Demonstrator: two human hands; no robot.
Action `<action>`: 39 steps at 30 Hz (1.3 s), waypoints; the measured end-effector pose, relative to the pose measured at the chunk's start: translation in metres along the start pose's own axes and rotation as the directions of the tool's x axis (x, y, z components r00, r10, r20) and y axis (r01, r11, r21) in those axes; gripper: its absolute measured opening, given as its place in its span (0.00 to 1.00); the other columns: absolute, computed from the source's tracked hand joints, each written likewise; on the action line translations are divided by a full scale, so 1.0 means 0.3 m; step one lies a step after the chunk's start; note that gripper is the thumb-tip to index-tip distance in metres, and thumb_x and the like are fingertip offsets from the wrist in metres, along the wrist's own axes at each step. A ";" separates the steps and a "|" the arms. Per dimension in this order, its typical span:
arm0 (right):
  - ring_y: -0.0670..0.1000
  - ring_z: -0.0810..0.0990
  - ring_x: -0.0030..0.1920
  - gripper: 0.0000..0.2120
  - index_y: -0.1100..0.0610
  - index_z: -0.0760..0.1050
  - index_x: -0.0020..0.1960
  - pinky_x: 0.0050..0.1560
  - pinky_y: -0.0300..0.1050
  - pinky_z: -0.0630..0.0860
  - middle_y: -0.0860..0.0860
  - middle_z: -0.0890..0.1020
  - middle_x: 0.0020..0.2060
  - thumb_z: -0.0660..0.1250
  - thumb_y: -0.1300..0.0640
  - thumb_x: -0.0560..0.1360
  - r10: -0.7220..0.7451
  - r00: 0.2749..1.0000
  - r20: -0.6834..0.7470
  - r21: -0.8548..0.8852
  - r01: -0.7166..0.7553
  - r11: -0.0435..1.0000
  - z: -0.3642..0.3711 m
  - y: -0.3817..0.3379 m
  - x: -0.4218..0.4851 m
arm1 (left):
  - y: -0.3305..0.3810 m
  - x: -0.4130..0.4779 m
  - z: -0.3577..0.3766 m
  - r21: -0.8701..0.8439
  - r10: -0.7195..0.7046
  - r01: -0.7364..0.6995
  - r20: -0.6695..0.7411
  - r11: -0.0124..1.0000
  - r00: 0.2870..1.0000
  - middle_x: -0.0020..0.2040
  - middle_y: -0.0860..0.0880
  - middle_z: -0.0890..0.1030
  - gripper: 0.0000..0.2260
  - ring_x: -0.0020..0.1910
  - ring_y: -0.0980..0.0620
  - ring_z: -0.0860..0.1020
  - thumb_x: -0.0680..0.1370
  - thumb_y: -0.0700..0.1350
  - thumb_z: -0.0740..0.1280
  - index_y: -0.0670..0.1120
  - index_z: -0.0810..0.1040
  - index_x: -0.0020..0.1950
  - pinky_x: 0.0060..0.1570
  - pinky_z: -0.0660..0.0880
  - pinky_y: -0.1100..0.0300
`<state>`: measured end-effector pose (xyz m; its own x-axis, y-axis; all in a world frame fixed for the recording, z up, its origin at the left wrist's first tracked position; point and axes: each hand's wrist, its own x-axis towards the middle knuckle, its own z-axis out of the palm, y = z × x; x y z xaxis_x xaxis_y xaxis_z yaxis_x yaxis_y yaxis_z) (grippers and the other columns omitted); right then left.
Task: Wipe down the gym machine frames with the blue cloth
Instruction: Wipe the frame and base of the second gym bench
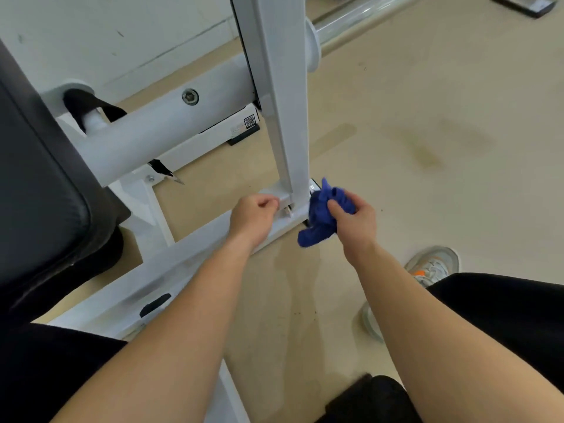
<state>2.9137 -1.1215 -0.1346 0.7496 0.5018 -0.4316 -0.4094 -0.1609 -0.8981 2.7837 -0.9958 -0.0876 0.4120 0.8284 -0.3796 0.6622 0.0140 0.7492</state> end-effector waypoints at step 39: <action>0.56 0.77 0.51 0.28 0.50 0.49 0.81 0.33 0.28 0.69 0.53 0.73 0.55 0.52 0.63 0.84 0.010 1.000 0.015 -0.381 -0.004 0.925 0.278 0.113 0.082 | -0.108 0.148 -0.081 0.019 -0.010 0.012 -0.099 1.000 0.995 0.49 0.57 0.82 0.16 0.49 0.53 0.81 0.80 0.45 0.61 0.51 0.69 0.68 0.54 0.78 0.51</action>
<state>2.8750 -1.0438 -0.1686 0.7374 0.5127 -0.4397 -0.1832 -0.4747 -0.8609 2.7653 -0.9459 -0.1157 0.3414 0.8796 -0.3313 0.6789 0.0131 0.7342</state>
